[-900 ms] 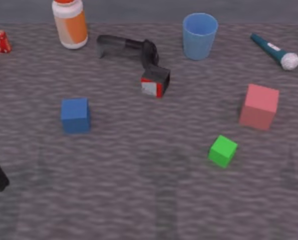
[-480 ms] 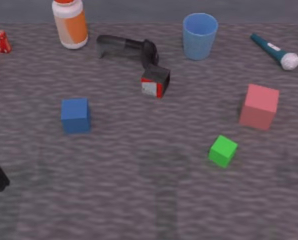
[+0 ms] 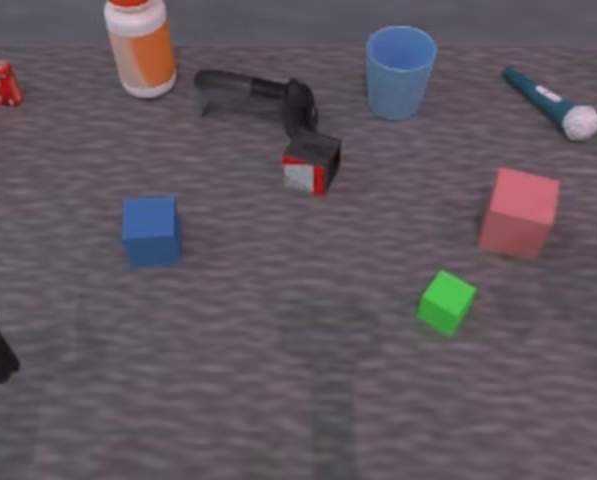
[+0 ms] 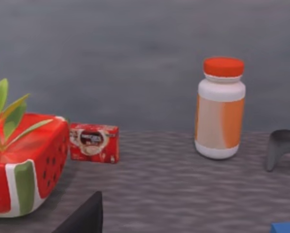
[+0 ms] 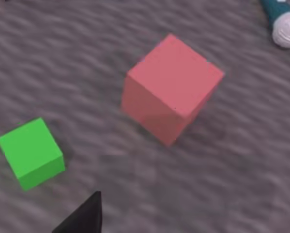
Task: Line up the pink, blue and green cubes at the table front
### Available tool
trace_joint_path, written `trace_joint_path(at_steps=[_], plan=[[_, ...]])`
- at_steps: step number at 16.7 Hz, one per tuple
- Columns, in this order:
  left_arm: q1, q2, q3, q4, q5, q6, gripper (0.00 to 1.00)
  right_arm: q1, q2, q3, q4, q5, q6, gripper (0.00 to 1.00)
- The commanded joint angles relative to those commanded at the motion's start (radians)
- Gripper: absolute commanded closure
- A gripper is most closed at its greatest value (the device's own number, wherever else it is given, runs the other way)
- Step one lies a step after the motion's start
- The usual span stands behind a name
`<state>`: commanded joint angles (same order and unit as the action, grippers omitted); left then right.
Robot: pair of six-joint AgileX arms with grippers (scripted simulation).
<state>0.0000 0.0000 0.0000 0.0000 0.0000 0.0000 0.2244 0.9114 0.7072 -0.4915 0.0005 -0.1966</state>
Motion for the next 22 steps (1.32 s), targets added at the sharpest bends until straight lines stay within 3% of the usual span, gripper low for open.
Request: trace_joint_path(at_steps=[6,12,22], plan=[[0.000,0.000,0.000,0.000,0.000,0.000,0.00,0.143,0.619,0.440,-0.323,0.000,-0.125,0.00],[0.000,0.000,0.000,0.000,0.000,0.000,0.00,0.246,1.034,0.770,-0.542,0.000,-0.215,0.00],[0.000,0.000,0.000,0.000,0.000,0.000,0.00,0.270,1.143,0.863,-0.594,0.001,-0.240,0.00]])
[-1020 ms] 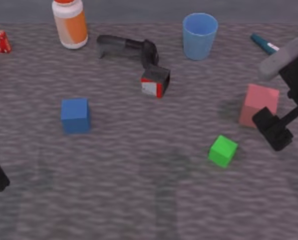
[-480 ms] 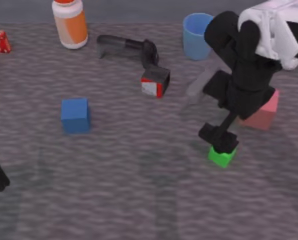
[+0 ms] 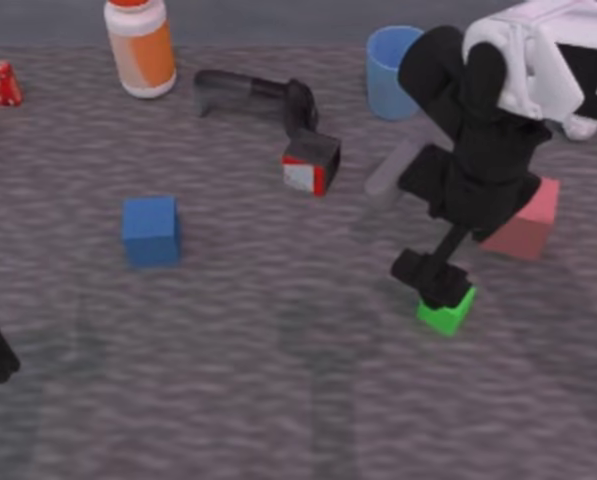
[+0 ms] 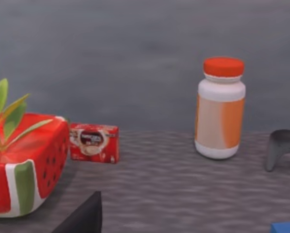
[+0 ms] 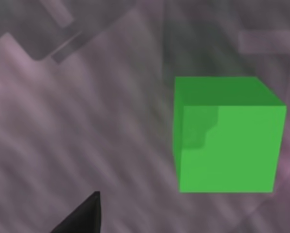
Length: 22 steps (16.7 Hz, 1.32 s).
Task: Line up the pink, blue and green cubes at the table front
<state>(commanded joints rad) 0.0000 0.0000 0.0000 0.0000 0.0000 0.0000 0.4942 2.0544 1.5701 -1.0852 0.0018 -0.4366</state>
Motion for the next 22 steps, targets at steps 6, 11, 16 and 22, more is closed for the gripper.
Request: trace_joint_path(at_steps=[6,11,16,22], plan=[[0.000,0.000,0.000,0.000,0.000,0.000,0.00,0.004,0.084,-0.111,0.201,0.001,0.001,0.00],[0.000,0.000,0.000,0.000,0.000,0.000,0.00,0.006,0.134,-0.170,0.302,0.001,0.003,0.00],[0.000,0.000,0.000,0.000,0.000,0.000,0.00,0.006,0.134,-0.170,0.302,0.001,0.003,0.23],[0.000,0.000,0.000,0.000,0.000,0.000,0.00,0.006,0.134,-0.170,0.302,0.001,0.003,0.68]])
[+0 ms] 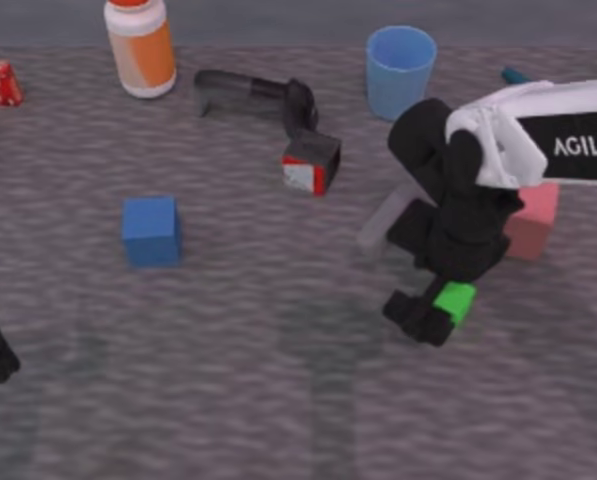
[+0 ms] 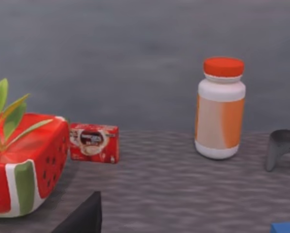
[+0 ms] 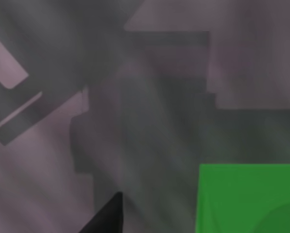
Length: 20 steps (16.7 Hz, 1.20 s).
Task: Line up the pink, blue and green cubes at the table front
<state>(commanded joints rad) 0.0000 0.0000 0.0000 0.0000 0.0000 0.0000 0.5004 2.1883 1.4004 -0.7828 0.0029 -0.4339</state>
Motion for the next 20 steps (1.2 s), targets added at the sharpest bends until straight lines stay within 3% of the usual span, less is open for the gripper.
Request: trace_joint_path(at_steps=[4,5,15,20], plan=[[0.000,0.000,0.000,0.000,0.000,0.000,0.00,0.000,0.000,0.000,0.000,0.000,0.000,0.98],[0.000,0.000,0.000,0.000,0.000,0.000,0.00,0.000,0.000,0.000,0.000,0.000,0.000,1.00],[0.000,0.000,0.000,0.000,0.000,0.000,0.00,0.001,-0.045,0.024,-0.038,-0.013,0.009,1.00],[0.000,0.000,0.000,0.000,0.000,0.000,0.00,0.006,-0.111,0.122,-0.219,-0.014,0.008,1.00]])
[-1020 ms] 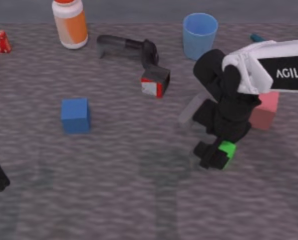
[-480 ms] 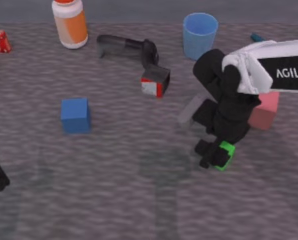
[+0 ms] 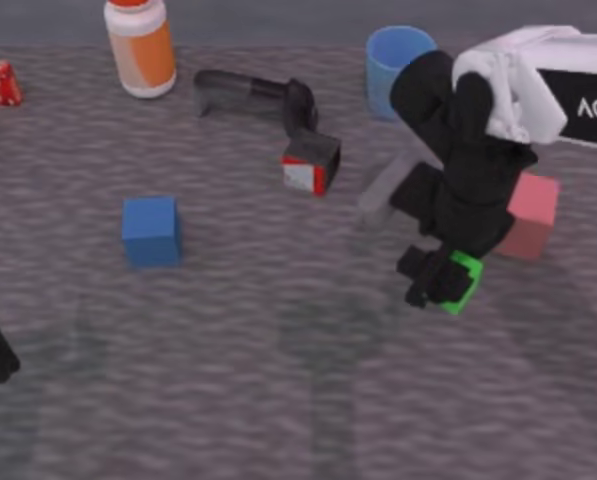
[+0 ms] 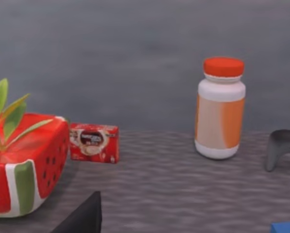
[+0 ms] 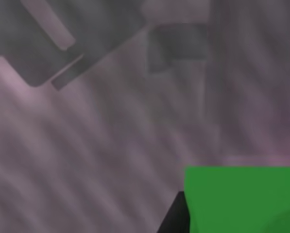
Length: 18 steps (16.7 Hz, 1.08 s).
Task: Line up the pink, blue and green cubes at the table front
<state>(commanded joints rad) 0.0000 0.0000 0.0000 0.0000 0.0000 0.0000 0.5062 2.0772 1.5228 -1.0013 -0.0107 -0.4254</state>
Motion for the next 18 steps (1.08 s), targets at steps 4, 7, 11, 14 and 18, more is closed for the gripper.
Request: trace_joint_path(at_steps=[4,7,11,14,18], plan=[[0.000,0.000,0.000,0.000,0.000,0.000,0.00,0.002,-0.027,0.030,-0.044,0.000,-0.001,1.00],[0.000,0.000,0.000,0.000,0.000,0.000,0.00,-0.001,-0.025,0.026,-0.042,-0.001,-0.002,1.00],[0.000,0.000,0.000,0.000,0.000,0.000,0.00,0.056,-0.094,-0.043,-0.039,-0.004,-0.096,1.00],[0.000,0.000,0.000,0.000,0.000,0.000,0.00,0.130,-0.178,-0.134,-0.038,-0.008,-0.215,1.00],[0.000,0.000,0.000,0.000,0.000,0.000,0.00,0.221,-0.280,-0.242,-0.037,-0.013,-0.366,1.00]])
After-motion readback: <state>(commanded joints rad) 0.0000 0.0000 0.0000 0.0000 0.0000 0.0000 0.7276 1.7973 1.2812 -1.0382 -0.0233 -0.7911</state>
